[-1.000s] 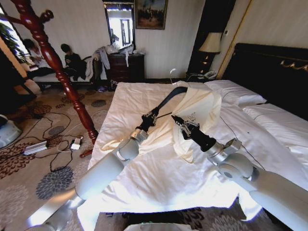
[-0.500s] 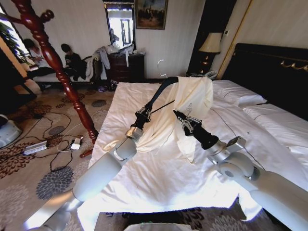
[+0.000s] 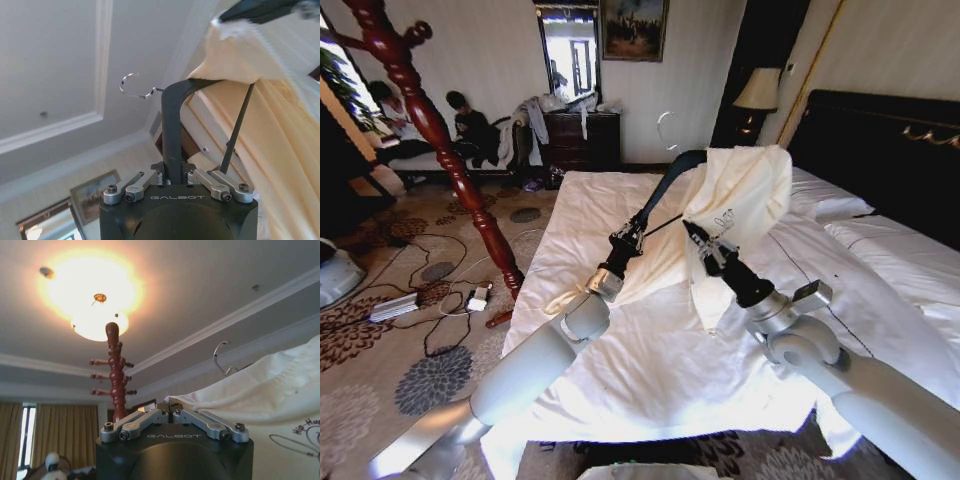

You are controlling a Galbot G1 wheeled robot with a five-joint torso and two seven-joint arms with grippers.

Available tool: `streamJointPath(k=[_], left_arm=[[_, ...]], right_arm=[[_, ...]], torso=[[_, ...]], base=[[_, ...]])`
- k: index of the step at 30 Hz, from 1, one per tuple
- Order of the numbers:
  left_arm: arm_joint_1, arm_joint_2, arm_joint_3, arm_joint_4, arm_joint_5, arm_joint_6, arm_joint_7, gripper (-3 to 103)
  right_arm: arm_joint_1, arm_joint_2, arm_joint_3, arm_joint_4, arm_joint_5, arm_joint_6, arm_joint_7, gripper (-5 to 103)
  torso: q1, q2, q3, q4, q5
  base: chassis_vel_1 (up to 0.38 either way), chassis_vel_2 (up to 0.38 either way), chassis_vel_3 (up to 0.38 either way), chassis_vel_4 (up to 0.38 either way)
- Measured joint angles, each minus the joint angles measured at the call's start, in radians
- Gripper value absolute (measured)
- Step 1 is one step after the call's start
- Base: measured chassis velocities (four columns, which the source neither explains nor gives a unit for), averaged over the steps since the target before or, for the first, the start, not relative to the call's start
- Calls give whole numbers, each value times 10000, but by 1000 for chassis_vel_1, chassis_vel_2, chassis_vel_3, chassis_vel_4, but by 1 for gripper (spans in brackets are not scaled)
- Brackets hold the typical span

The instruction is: Pick up the clothes from the bed and hang them on the clothes hanger.

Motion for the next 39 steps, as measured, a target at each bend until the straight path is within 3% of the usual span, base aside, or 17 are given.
streamJointPath(k=[11, 22, 28, 30, 32, 39], left_arm=[[303, 160, -105, 146, 1387, -1054, 392, 15], [590, 218, -89, 333, 1806, -1487, 552, 15], [604, -6, -94, 518, 1738, -1548, 465, 15], [603, -27, -102, 518, 1729, -1559, 436, 15], [605, -27, -112, 515, 1728, -1560, 434, 15], [581, -16, -386, 432, 1660, -1546, 310, 15]], right_arm=[[419, 49, 94, 186, 836, -88, 244, 0], [693, 15, 327, 306, 1199, -100, 170, 0], [299, 9, 98, 651, 680, -215, 261, -2], [241, 11, 117, 768, 475, -284, 360, 8], [241, -1, 144, 792, 436, -295, 365, 8], [67, -243, 345, 1109, 30, -640, 281, 40]], torso=[[0, 0, 0, -1, -1], [0, 0, 0, 1, -2], [0, 0, 0, -3, 0], [0, 0, 0, -1, 0], [0, 0, 0, -1, 0], [0, 0, 0, -1, -1]], base=[[0, 0, 0, 0], [0, 0, 0, 0], [0, 0, 0, 0], [0, 0, 0, 0], [0, 0, 0, 0], [0, 0, 0, 0]])
